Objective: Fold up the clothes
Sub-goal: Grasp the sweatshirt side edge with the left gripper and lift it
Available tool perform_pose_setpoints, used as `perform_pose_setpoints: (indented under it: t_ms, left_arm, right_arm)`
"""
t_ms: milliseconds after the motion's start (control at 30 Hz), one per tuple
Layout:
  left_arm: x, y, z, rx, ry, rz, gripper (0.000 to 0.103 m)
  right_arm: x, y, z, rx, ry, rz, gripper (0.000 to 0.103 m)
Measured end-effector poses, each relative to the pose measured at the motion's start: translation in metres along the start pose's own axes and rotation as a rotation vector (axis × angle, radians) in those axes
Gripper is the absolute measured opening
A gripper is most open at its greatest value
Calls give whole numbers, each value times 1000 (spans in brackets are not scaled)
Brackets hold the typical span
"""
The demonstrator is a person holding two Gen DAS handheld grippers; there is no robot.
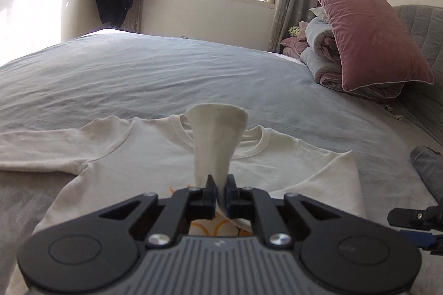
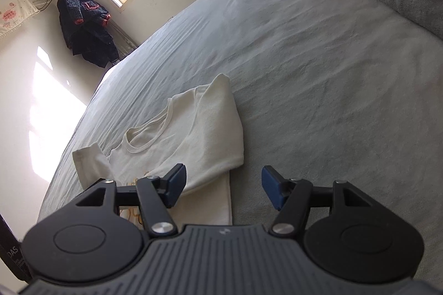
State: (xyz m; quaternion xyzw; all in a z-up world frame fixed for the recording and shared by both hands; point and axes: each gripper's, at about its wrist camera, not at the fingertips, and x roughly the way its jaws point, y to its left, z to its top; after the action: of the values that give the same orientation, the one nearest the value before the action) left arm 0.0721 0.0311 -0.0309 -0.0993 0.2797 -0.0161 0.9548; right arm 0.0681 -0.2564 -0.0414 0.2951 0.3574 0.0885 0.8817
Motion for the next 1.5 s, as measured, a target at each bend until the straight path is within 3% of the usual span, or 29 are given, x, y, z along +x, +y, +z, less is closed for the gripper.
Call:
perform_pose_setpoints:
  t_ms: [133,167,200,267,433,567,633,667,700,733,800,1067,1233,1500]
  left_arm:
    - [4,32,-12,-129,90,-92,13]
    - [4,38,-16,-157,105,-113,21]
    - [5,44,-17,-191,115,-135,36]
    - [7,56,-20,-275,132,-187,51]
    - [11,85,-23,-517,155,-284,57]
    - [15,101,-23,-644,153,-309,59]
    - [20,100,-20,-634,166,-277,56]
    - [22,97,-18,-612,170,-258,48]
    - [24,93,-14,-583,173,-236,28]
    - [26,89,-11,-554,175,-215,17]
    - [27,80,1,-474,158,-180,5]
    - [11,56,73,-172,-73,-108,4]
    - [10,63,101,-120,-136,-100,4]
    - [35,102,105,-86,-165,26,4]
  right_arm:
    - [5,5,-6,-30,18,-8,64]
    - [7,6,-7,-38,22,-13,64]
    - [9,7,-9,-47,27,-19,64]
    - [12,9,-11,-70,35,-32,64]
    - [16,15,-16,-136,36,-60,66]
    - [22,21,-20,-193,33,-79,67]
    - [25,24,-22,-228,31,-92,69]
    - [26,26,-24,-245,30,-99,70]
    - [28,28,-25,-264,28,-105,71]
    - [29,31,-27,-292,25,-114,71]
    - [33,37,-30,-348,19,-131,72]
    - [48,52,-42,-527,-21,-186,73]
    - [58,61,-46,-639,-77,-261,73]
    - [85,80,-45,-874,-156,-381,73]
